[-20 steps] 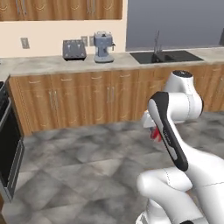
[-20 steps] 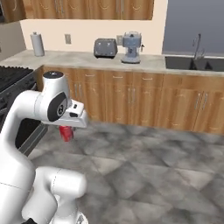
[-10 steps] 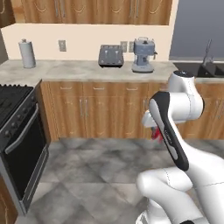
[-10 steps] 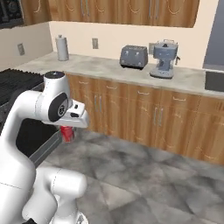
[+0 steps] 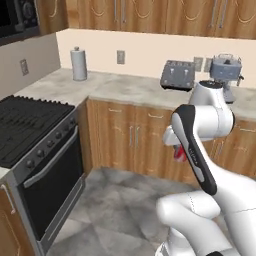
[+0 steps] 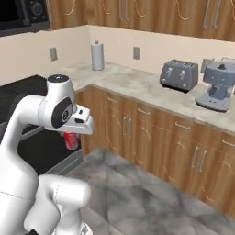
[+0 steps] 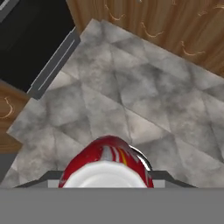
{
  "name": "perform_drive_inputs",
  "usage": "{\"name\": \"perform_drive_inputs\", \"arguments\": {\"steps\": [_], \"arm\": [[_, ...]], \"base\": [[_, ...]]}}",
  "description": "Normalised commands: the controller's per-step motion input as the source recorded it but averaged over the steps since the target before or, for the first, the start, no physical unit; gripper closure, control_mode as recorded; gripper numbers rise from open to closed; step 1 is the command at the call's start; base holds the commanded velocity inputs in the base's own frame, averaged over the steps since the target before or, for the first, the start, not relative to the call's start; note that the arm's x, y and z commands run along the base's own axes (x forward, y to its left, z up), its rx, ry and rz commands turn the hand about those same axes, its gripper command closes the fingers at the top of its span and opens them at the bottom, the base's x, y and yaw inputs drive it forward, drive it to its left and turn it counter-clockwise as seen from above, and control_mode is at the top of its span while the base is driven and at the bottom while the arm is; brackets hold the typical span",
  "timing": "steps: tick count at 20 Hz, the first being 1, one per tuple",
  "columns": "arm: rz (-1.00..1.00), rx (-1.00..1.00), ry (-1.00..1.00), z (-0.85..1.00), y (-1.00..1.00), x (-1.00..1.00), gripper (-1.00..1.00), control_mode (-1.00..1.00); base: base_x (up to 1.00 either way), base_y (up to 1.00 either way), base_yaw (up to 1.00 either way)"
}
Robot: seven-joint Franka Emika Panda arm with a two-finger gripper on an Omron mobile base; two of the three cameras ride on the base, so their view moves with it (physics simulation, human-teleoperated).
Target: Four empty soda cans are scattered around the kitchen. Gather all the cans and cluster them next to the stove for recycling.
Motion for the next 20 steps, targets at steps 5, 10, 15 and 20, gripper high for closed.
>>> {"name": "perform_drive_inputs", "arguments": {"steps": [5,10,15,20], "arm": [[0.0,0.0,0.0,0.0,0.0,0.0,1.0,1.0],[0.0,0.0,0.0,0.0,0.0,0.0,1.0,1.0],[0.0,0.0,0.0,0.0,0.0,0.0,1.0,1.0],[0.0,0.0,0.0,0.0,0.0,0.0,1.0,1.0]], "base": [[1.0,0.05,0.52],[0.99,0.16,0.54],[0.84,0.27,0.53],[0.65,0.32,0.5]]}}
